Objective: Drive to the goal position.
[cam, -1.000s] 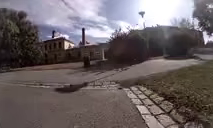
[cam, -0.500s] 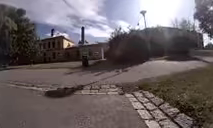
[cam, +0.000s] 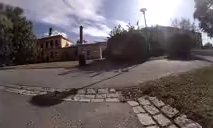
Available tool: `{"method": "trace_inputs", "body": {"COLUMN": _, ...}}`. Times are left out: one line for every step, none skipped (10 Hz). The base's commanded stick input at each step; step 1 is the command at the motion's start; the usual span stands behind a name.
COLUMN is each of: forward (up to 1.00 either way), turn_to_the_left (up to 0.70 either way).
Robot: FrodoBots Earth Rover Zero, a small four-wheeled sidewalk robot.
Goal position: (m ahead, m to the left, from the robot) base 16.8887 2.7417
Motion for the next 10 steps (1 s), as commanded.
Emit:
{"method": "trace_inputs", "body": {"forward": 0.70, "turn_to_the_left": 0.00}}
{"method": "trace_inputs", "body": {"forward": 0.70, "turn_to_the_left": 0.00}}
{"method": "trace_inputs", "body": {"forward": 0.70, "turn_to_the_left": 0.00}}
{"method": "trace_inputs", "body": {"forward": 0.70, "turn_to_the_left": 0.00}}
{"method": "trace_inputs", "body": {"forward": 0.70, "turn_to_the_left": 0.00}}
{"method": "trace_inputs", "body": {"forward": 0.70, "turn_to_the_left": 0.00}}
{"method": "trace_inputs", "body": {"forward": 0.70, "turn_to_the_left": 0.00}}
{"method": "trace_inputs", "body": {"forward": 0.70, "turn_to_the_left": 0.00}}
{"method": "trace_inputs", "body": {"forward": 0.70, "turn_to_the_left": 0.00}}
{"method": "trace_inputs", "body": {"forward": 0.70, "turn_to_the_left": 0.00}}
